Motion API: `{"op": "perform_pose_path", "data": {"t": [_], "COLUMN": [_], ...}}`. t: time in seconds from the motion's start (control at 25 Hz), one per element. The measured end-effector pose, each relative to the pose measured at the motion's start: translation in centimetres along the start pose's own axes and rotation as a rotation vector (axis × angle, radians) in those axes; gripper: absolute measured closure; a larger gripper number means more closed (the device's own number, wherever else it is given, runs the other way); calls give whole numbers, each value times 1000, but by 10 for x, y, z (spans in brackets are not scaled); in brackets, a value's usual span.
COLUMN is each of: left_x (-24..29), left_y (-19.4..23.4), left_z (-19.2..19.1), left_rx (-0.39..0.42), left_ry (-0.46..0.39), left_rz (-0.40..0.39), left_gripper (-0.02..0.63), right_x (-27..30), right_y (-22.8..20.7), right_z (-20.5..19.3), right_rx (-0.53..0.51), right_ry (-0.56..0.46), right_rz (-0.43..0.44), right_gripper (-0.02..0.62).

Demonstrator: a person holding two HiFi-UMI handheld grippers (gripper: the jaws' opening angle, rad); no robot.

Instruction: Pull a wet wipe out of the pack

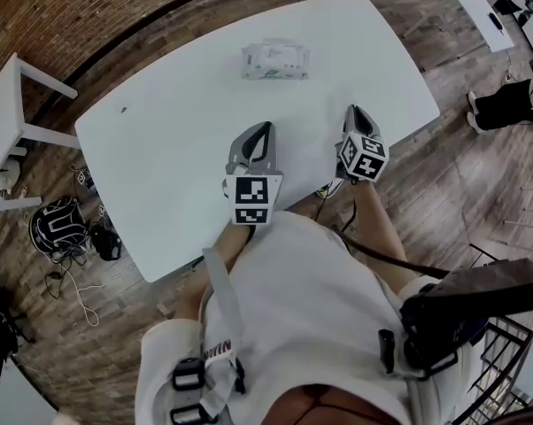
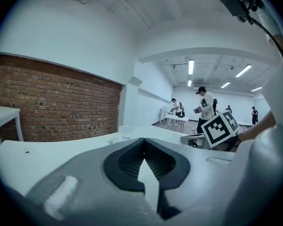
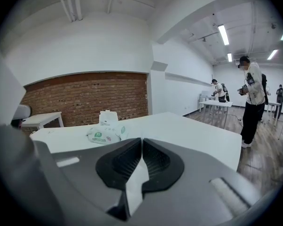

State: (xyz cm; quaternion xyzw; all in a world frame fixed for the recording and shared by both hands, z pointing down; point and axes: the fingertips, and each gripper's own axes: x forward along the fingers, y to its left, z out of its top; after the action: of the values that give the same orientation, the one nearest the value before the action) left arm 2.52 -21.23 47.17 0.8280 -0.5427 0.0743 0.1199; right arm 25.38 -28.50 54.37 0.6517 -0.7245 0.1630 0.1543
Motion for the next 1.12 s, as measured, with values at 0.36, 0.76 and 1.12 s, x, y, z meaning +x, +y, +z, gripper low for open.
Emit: {"op": "perform_pose_path", "data": {"t": [0.36,0.76,1.12], "left_x": [-3,-1,-2], "left_y": [-1,-5,-5], "left_z": [-5,-7,-7], "left_rx": [-7,-6,-4], "left_ry": [8,15,16], "left_rz": [1,-10,-5], "left_gripper": [603,603,603], "right_x": [-21,-23,-22], "right_y": [4,13,17], "right_z": [-54,-93,-119], "right_rx": [105,103,88], "right_ry": [96,199,308], "right_rz": [10,22,23], "right_gripper": [580,580,572]}}
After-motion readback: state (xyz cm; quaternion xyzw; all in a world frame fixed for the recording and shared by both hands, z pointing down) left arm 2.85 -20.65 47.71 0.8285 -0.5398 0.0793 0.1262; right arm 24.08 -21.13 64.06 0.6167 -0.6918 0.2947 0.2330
